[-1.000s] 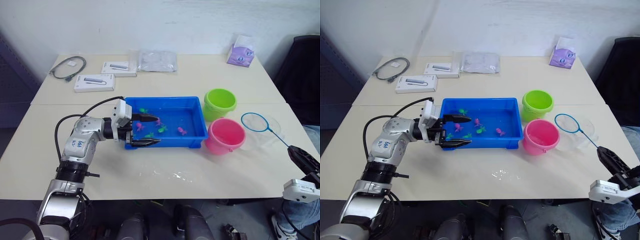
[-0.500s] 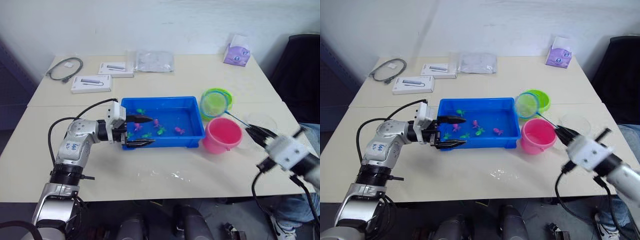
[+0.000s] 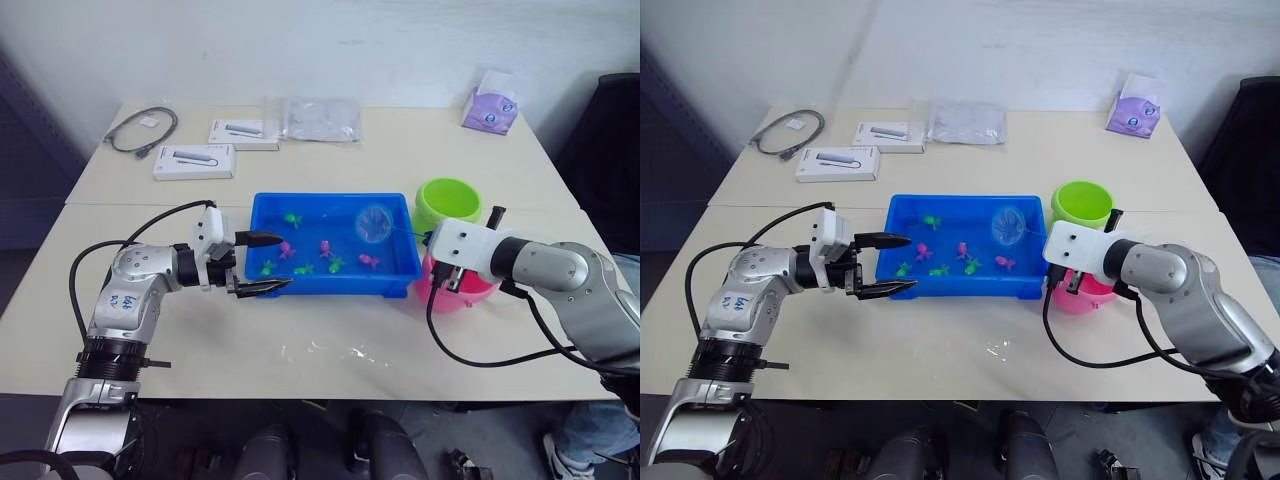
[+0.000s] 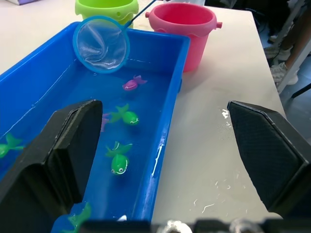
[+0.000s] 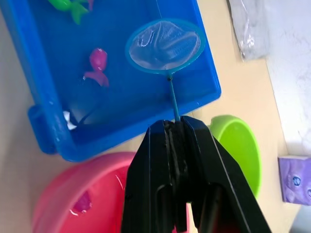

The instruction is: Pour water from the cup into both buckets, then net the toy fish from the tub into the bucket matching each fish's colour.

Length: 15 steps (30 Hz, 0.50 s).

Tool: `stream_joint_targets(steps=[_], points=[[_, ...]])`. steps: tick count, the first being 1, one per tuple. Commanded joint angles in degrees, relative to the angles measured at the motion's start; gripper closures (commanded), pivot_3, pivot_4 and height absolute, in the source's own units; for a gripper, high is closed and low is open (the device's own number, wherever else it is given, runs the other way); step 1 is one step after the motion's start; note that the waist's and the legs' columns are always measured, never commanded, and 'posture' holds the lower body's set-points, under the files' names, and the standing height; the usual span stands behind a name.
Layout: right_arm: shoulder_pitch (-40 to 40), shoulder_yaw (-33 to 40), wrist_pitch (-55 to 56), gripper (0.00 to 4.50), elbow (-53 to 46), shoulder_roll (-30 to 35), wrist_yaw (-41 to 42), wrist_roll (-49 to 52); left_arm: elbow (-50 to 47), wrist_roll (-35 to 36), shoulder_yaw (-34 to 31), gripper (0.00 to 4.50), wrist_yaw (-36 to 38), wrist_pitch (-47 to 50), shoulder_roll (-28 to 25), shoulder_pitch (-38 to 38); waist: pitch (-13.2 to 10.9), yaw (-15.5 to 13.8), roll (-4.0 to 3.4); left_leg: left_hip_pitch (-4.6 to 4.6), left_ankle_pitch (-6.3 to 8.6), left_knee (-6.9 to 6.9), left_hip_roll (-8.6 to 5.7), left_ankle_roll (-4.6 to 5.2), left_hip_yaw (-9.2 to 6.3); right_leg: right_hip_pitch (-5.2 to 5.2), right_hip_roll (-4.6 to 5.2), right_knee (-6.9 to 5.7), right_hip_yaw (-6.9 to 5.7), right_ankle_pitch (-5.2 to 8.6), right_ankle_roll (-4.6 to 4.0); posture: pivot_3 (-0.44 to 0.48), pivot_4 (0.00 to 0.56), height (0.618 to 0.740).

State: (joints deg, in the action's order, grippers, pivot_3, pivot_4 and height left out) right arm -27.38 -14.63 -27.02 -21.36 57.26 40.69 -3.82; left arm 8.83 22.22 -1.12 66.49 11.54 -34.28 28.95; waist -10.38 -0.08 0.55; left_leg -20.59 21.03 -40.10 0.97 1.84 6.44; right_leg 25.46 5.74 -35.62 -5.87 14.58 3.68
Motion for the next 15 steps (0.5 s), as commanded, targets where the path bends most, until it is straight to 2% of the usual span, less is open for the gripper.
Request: stream_joint_targets(steps=[1,10,15], points=[[-1.2,-1.3,-0.6,4.50,0.3,0.5,2.1,-4.6,-3.8,1.0,-1.3,0.08,-0.8,0.5,-0.6,-1.2,0.0,0.1,0.00,0.00,0.00,0.00,0.00,0.00,0.00,0.00,-0.01,0.00,-0.04,0.00,0.00,0.000,0.150,0.740],[-4.9,-4.8,-0.3,4.50,2.8,0.1,10.4,-8.8,-5.2,1.3,-1.6,0.08,-1.9,1.2,-0.7,-2.1,0.0,0.2,0.00,0.01,0.00,-0.02,0.01,-0.02,0.01,0.00,-0.04,-0.01,-0.10,-0.01,0.01,0.000,0.150,0.740],[-5.9,-2.7,-6.0,4.50,3.8,-3.9,14.1,-4.2,-6.4,1.5,-2.0,0.08,-2.9,1.5,-0.6,-2.8,0.0,0.2,0.00,0.02,0.00,-0.01,0.03,-0.04,0.01,0.00,-0.07,-0.01,-0.11,0.00,0.01,0.000,0.150,0.740]])
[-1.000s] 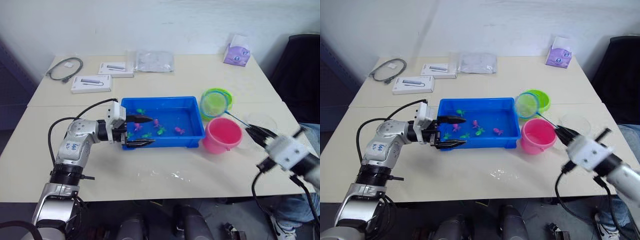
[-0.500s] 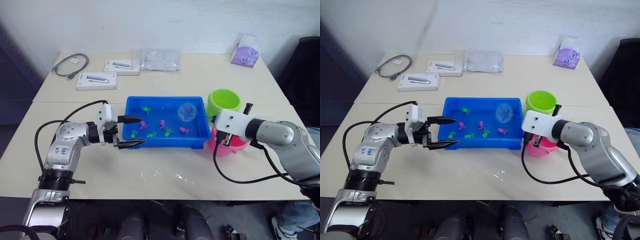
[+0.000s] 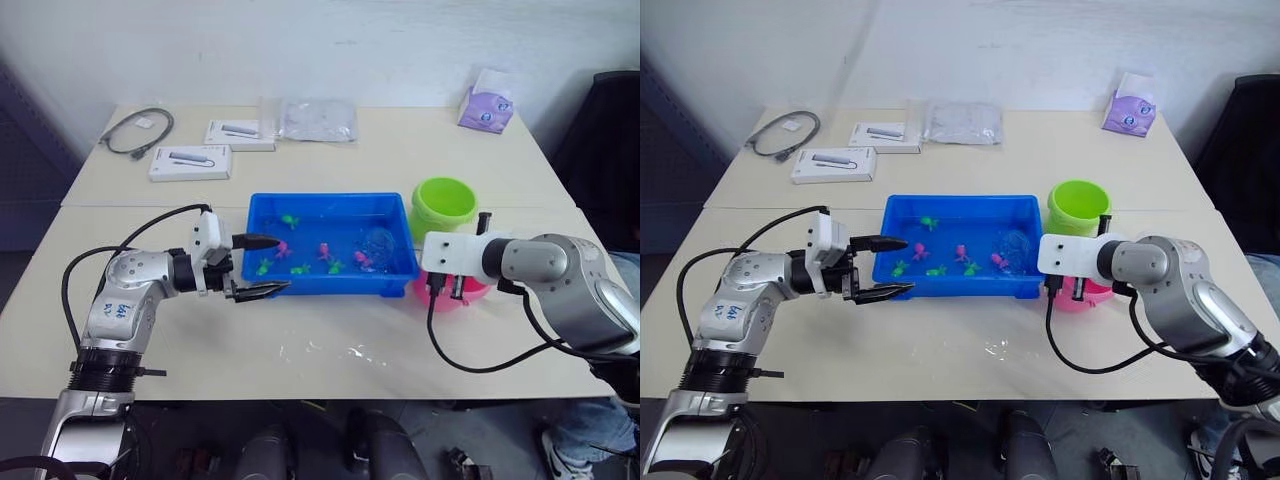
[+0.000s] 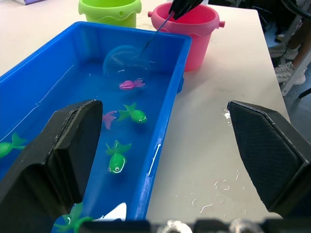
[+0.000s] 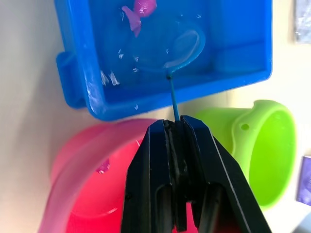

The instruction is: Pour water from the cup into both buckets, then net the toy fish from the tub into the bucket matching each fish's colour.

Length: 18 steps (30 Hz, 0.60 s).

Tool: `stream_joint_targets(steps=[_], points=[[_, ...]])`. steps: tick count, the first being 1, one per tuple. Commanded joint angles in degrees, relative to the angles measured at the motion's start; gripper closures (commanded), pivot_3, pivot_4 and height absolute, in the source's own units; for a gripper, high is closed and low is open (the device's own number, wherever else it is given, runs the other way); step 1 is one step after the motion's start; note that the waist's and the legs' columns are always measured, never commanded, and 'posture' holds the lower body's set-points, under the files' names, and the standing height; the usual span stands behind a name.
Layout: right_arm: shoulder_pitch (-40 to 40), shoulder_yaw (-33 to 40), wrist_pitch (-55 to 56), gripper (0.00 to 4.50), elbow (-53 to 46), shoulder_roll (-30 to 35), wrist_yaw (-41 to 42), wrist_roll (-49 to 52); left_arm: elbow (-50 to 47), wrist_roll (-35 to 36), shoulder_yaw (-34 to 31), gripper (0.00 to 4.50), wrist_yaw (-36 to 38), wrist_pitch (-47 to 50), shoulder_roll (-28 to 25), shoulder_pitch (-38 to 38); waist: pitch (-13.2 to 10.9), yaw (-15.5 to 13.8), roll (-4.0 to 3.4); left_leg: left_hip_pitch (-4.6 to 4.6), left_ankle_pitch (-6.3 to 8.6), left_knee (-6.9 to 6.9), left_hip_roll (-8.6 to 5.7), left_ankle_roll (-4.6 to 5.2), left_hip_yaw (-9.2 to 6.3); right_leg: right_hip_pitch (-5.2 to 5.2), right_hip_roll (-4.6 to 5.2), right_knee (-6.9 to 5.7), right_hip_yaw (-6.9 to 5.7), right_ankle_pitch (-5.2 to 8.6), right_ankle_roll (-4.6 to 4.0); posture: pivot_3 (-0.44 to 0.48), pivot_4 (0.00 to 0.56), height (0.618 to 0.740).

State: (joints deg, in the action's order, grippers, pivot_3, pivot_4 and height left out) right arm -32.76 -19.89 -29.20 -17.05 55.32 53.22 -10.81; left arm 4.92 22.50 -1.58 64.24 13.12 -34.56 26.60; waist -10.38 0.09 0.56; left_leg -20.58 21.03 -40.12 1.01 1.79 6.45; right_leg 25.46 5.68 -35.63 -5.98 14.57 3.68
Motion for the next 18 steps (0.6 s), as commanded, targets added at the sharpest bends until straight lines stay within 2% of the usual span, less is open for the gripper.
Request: stream_joint_targets(steps=[1,7,15,18], points=[[-0.4,3.1,-4.9,4.50,-0.6,-2.5,2.0,3.4,-2.7,1.3,-1.7,0.08,-0.8,0.0,-0.3,-0.7,0.0,0.0,0.00,0.00,0.00,0.00,0.00,0.00,0.00,0.00,0.00,0.00,0.00,0.00,0.00,0.000,0.150,0.740],[0.9,8.6,-12.4,4.50,-1.7,-6.3,0.7,8.7,-3.5,1.6,-2.1,0.08,-1.6,0.2,-0.7,-1.6,0.0,-0.1,0.00,-0.02,0.00,0.00,0.00,0.00,-0.03,0.00,0.03,-0.01,0.00,0.00,0.00,0.000,0.150,0.740],[5.2,17.3,-13.7,4.50,-4.1,-5.6,-1.8,12.6,-3.7,1.9,-1.8,0.08,-1.6,0.5,-0.5,-1.1,0.0,-0.1,0.00,-0.01,0.00,0.01,-0.01,-0.01,-0.03,0.00,0.03,-0.01,0.01,0.00,0.00,0.000,0.150,0.740],[8.1,22.4,-13.9,4.50,-5.8,-7.5,-4.1,15.0,-3.3,2.0,-1.2,0.08,-1.1,0.8,-0.1,-0.3,0.0,-0.1,0.00,-0.02,0.01,0.01,-0.01,-0.01,-0.04,0.00,0.03,-0.01,0.01,0.00,0.00,0.000,0.150,0.740]])
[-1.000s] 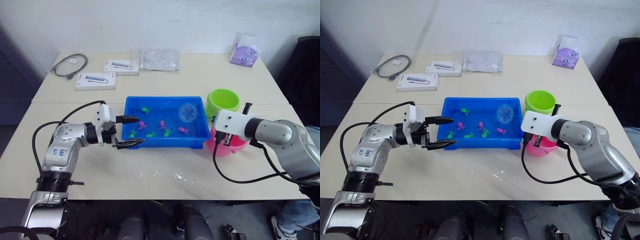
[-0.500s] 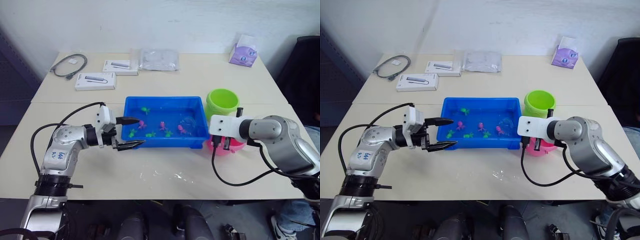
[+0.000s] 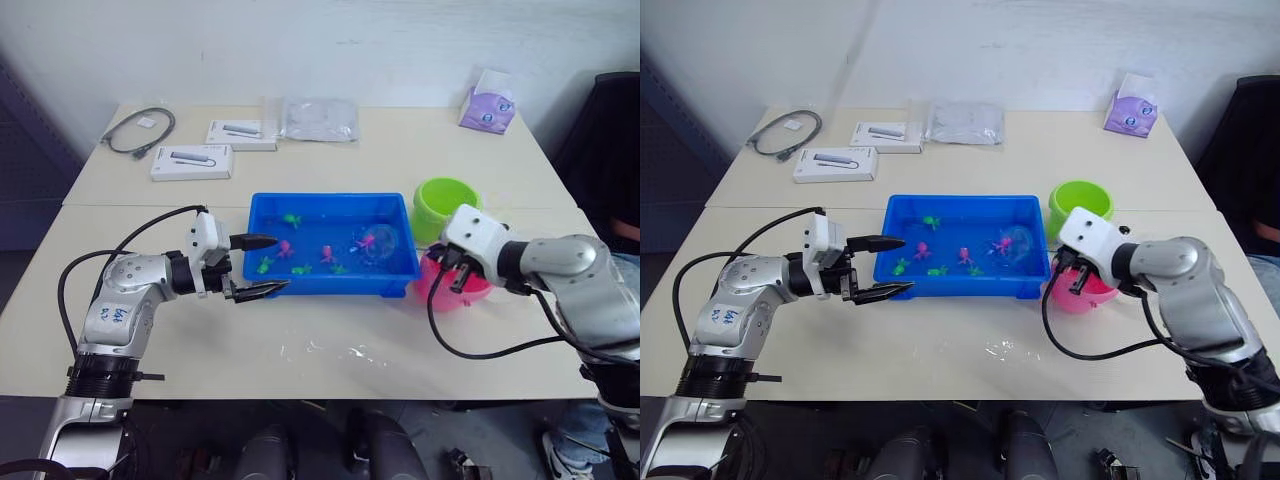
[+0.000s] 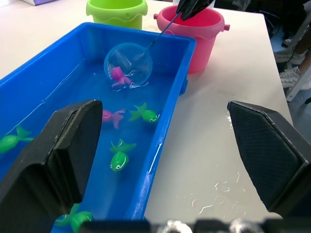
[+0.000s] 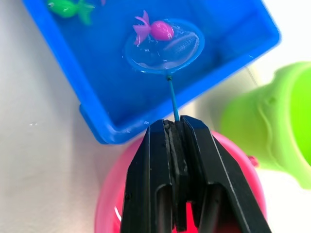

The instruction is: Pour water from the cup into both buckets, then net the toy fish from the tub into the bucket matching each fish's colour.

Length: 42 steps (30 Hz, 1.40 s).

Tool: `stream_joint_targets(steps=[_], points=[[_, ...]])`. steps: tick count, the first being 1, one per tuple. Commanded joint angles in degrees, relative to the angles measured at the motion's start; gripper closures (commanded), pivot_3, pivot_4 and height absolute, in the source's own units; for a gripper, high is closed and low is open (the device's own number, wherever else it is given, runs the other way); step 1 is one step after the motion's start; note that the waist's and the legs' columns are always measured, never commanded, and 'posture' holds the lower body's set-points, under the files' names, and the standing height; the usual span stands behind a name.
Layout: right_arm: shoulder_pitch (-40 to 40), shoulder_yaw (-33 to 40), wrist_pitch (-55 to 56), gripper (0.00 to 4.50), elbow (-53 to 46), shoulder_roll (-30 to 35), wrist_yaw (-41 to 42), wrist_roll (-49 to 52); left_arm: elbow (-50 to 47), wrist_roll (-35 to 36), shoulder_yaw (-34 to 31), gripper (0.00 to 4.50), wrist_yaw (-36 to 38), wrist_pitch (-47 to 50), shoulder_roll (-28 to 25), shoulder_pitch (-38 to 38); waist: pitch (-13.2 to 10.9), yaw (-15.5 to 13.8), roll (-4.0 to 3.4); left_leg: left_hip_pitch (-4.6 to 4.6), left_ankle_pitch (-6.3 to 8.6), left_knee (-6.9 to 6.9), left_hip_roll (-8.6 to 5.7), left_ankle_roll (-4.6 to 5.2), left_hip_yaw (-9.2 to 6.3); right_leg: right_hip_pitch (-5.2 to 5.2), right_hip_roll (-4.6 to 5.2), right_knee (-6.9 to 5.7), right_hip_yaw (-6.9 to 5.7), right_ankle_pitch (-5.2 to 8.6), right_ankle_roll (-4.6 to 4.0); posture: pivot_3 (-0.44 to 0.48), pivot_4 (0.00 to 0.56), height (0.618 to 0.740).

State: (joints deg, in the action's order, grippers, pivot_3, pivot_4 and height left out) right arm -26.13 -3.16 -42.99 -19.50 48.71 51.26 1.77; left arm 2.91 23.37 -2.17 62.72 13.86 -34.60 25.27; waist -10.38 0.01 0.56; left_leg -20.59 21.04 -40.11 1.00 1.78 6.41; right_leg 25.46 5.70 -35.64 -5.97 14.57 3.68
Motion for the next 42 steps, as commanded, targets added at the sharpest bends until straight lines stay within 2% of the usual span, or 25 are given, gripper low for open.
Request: stream_joint_targets(steps=[1,5,8,14,19,23,25,28,32,35,42], points=[[2.9,7.4,0.3,4.50,-4.2,-1.2,-2.6,3.2,-0.9,1.1,-0.3,0.08,0.7,0.0,0.1,1.4,0.0,0.0,0.00,0.00,0.00,0.00,0.00,-0.01,0.00,0.00,0.00,0.00,0.00,0.00,0.00,0.000,0.150,0.740],[7.6,13.0,0.7,4.50,-7.5,-1.7,-3.5,6.1,0.1,1.0,0.5,0.08,1.4,0.0,0.8,2.6,0.0,-0.1,0.00,0.00,0.01,0.00,-0.01,-0.01,0.00,0.00,-0.03,0.00,0.00,0.00,0.00,0.000,0.150,0.740],[13.9,22.7,-0.6,4.50,-14.4,-4.3,-4.1,11.2,1.5,1.1,1.5,0.08,2.6,0.1,1.8,4.3,0.0,-0.4,0.00,0.01,0.01,0.00,-0.02,-0.01,0.01,-0.01,-0.05,-0.01,0.00,0.00,0.01,0.000,0.150,0.740],[25.7,36.9,-6.0,4.50,-25.8,-7.9,-6.7,16.4,5.0,0.6,3.3,0.08,5.4,-0.8,3.8,6.5,0.0,-1.1,0.00,0.03,0.00,0.01,-0.02,-0.03,-0.02,-0.04,-0.15,0.00,0.01,0.00,0.01,0.000,0.150,0.740],[37.4,46.1,-0.3,4.50,-28.8,-9.6,-5.9,15.6,8.1,0.2,4.2,0.08,7.0,-1.5,5.6,9.6,0.0,-1.4,0.00,0.04,0.00,0.02,-0.07,-0.02,-0.04,-0.05,-0.21,0.02,0.07,0.00,0.01,0.000,0.150,0.740],[46.4,46.7,18.6,4.50,-25.2,-11.5,-4.6,9.6,9.9,-0.1,5.0,0.08,8.3,-2.4,6.4,10.8,0.0,-1.3,0.00,0.10,0.00,0.04,-0.12,0.01,-0.01,-0.08,-0.30,0.11,0.06,0.00,0.01,0.000,0.150,0.740],[46.8,46.6,25.1,4.50,-22.8,-14.3,-7.0,8.9,10.4,-0.3,5.2,0.08,8.5,-2.6,6.9,11.2,0.0,-1.2,0.02,0.17,0.00,0.05,-0.11,0.00,0.04,-0.10,-0.34,0.10,0.06,0.00,0.02,0.000,0.150,0.740],[48.2,44.9,43.4,4.50,-14.6,-17.0,-10.4,2.1,10.7,-0.2,5.4,0.08,8.6,-2.8,7.6,11.6,0.0,-0.9,0.02,0.32,0.00,0.06,-0.12,0.00,0.23,-0.12,-0.33,0.04,0.07,0.00,0.02,0.000,0.150,0.740],[50.6,42.9,64.9,4.50,-3.8,-15.0,-17.7,-11.4,10.5,-0.3,5.3,0.08,8.6,-2.8,7.7,11.6,0.0,-0.9,0.02,0.34,0.00,0.07,-0.11,0.00,0.25,-0.12,-0.32,0.04,0.19,0.00,0.01,0.000,0.150,0.740],[50.4,42.0,74.3,4.50,1.7,-12.6,-23.5,-19.5,10.0,-0.2,5.1,0.08,8.4,-2.7,7.6,11.2,0.0,-0.6,0.02,0.34,-0.01,0.06,-0.11,-0.01,0.26,-0.12,-0.27,0.03,0.36,0.00,0.01,0.000,0.150,0.740],[48.6,41.4,84.7,4.50,9.0,-9.1,-39.1,-37.0,8.9,0.1,4.9,0.08,7.7,-2.6,7.7,10.6,0.0,0.1,0.02,0.37,-0.05,0.07,-0.02,-0.11,0.27,-0.11,-0.19,0.02,0.62,0.02,-0.03,0.000,0.150,0.740]])
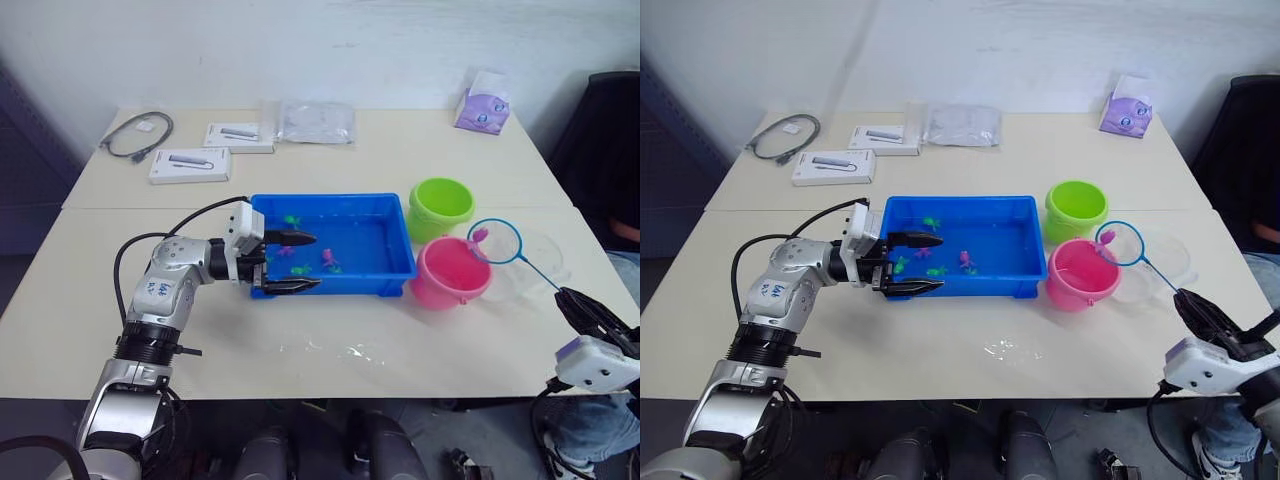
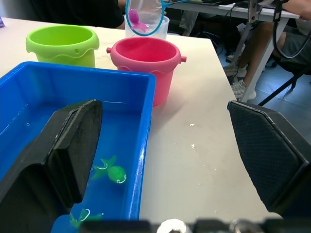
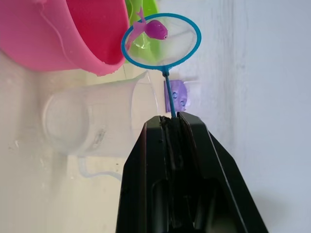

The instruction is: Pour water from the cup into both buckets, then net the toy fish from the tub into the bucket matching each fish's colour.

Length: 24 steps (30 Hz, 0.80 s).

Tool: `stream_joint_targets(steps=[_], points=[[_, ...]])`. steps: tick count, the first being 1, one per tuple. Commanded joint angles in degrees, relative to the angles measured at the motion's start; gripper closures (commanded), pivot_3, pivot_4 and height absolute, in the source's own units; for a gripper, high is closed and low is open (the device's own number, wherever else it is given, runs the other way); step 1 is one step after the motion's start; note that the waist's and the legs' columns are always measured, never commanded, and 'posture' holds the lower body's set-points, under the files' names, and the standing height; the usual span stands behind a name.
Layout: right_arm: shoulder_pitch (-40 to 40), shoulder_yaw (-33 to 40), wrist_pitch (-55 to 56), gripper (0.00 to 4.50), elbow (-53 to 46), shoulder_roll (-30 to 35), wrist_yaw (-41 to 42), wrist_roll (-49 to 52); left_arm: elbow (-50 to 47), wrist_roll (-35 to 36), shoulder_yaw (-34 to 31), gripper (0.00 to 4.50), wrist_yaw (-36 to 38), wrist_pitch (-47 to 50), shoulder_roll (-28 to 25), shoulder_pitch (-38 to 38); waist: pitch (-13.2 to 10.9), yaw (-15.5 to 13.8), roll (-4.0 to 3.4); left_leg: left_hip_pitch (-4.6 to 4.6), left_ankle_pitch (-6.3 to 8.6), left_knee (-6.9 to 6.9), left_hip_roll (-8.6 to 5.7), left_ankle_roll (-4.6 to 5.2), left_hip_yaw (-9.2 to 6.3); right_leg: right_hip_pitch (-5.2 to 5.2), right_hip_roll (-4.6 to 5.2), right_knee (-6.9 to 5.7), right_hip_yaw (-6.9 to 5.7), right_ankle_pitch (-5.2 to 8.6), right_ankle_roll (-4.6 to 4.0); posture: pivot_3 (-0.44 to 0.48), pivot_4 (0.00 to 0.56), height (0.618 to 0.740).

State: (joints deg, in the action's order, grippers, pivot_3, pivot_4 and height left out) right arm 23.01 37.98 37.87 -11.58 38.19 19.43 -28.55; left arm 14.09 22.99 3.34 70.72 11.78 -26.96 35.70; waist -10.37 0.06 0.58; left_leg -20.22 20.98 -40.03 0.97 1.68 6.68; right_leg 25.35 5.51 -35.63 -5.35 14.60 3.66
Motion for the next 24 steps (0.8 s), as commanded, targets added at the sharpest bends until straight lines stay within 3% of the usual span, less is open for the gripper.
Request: stream_joint_targets(steps=[1,5,13,24], points=[[-0.5,-0.1,4.7,4.50,1.9,2.0,-9.1,-8.9,-2.4,0.5,-0.7,0.08,-0.4,-0.5,0.2,0.2,0.0,0.1,0.00,0.01,0.00,0.00,0.01,-0.01,0.01,0.00,0.00,0.00,0.02,0.00,0.00,0.000,0.150,0.740],[0.3,-0.5,6.9,4.50,3.8,3.6,-17.6,-16.7,-2.7,0.6,-0.7,0.08,-0.7,-0.5,0.3,-0.1,0.0,0.1,0.00,0.02,0.00,0.00,0.01,-0.02,0.04,0.01,-0.01,-0.01,0.08,0.00,-0.01,0.000,0.150,0.740],[-1.2,-4.1,5.8,4.50,5.0,7.0,-24.2,-20.6,-3.0,0.7,-0.3,0.08,-0.7,-0.3,0.7,-0.1,0.0,0.1,0.00,0.03,-0.01,0.00,0.01,-0.03,0.07,0.01,-0.02,-0.01,0.14,0.01,-0.01,0.000,0.150,0.740],[1.5,-5.5,6.3,4.50,4.4,11.1,-23.2,-16.8,-5.5,0.7,0.4,0.08,-1.0,1.2,1.3,-1.6,0.0,0.1,0.00,0.03,-0.02,0.00,0.01,-0.04,0.10,0.00,-0.05,0.01,0.21,0.00,0.01,0.000,0.150,0.740]])
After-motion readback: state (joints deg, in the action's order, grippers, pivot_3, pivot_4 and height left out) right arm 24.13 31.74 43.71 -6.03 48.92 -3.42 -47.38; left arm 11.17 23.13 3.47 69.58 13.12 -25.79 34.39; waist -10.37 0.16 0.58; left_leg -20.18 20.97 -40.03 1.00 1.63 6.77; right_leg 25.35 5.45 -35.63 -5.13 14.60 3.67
